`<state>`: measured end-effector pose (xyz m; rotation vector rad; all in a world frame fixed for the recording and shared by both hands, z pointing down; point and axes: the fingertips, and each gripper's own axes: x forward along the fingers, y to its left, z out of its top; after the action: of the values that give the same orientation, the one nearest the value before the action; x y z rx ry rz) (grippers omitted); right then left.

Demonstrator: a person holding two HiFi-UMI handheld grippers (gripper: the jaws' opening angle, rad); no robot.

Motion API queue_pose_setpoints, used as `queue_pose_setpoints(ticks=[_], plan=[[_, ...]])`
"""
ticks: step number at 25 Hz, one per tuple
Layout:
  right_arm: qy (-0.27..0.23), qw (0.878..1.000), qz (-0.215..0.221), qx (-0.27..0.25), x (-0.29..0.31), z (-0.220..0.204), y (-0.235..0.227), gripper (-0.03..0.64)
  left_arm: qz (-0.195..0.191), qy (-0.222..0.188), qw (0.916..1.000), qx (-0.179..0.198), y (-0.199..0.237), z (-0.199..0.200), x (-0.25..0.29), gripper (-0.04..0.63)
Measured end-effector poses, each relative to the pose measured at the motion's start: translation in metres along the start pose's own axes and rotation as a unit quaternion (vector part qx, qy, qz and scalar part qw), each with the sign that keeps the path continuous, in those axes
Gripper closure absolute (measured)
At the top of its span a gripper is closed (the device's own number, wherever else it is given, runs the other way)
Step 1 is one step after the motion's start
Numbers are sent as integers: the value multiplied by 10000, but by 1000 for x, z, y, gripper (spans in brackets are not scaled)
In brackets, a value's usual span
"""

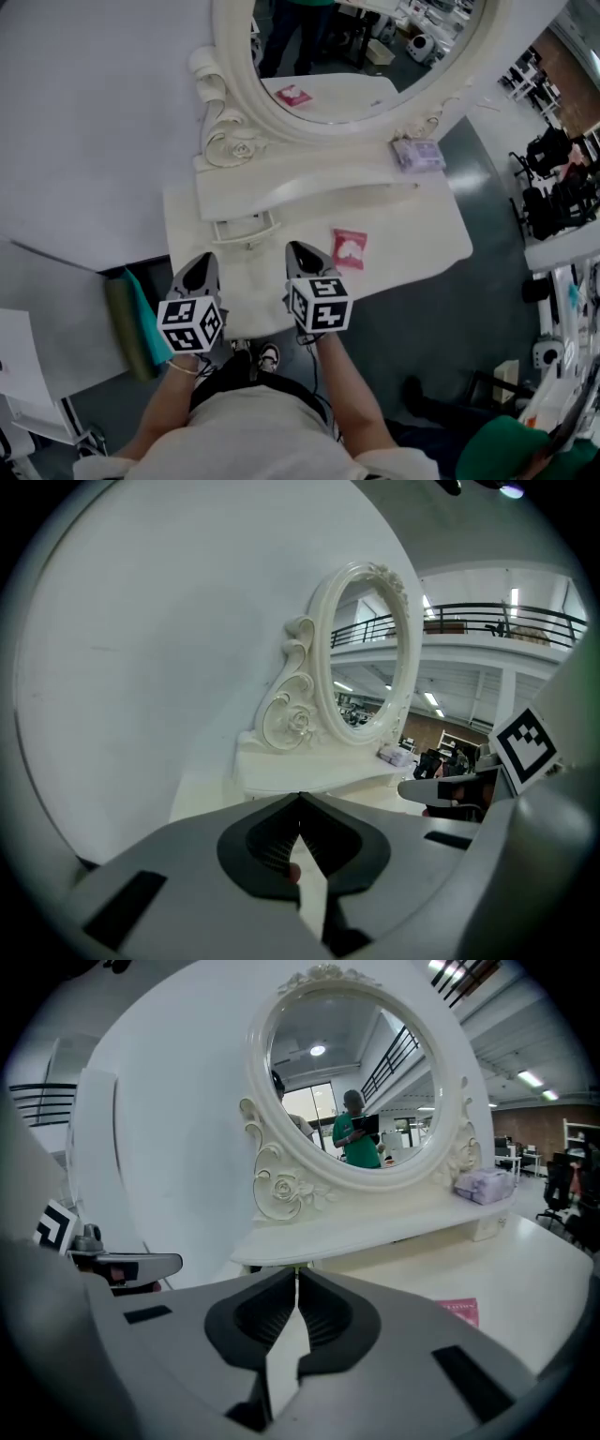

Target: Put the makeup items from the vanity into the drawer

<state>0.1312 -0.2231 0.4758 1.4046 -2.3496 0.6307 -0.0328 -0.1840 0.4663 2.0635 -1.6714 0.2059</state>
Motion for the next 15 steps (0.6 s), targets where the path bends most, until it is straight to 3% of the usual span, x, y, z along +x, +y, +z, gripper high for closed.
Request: queue_pose_setpoints(ticks=[6,11,15], plan=[[-210,9991,-371,47,-39,-9,3,594,-158,-53,9998,75,-17,1,-9,591],[-309,9981,-500,159,-52,-14,2,594,-315,-114,9988,350,-32,5,-12,591],[-319,9975,-595,229,-58,-17,-3,594,-435,-128,9984,350,-40,8,-13,591]])
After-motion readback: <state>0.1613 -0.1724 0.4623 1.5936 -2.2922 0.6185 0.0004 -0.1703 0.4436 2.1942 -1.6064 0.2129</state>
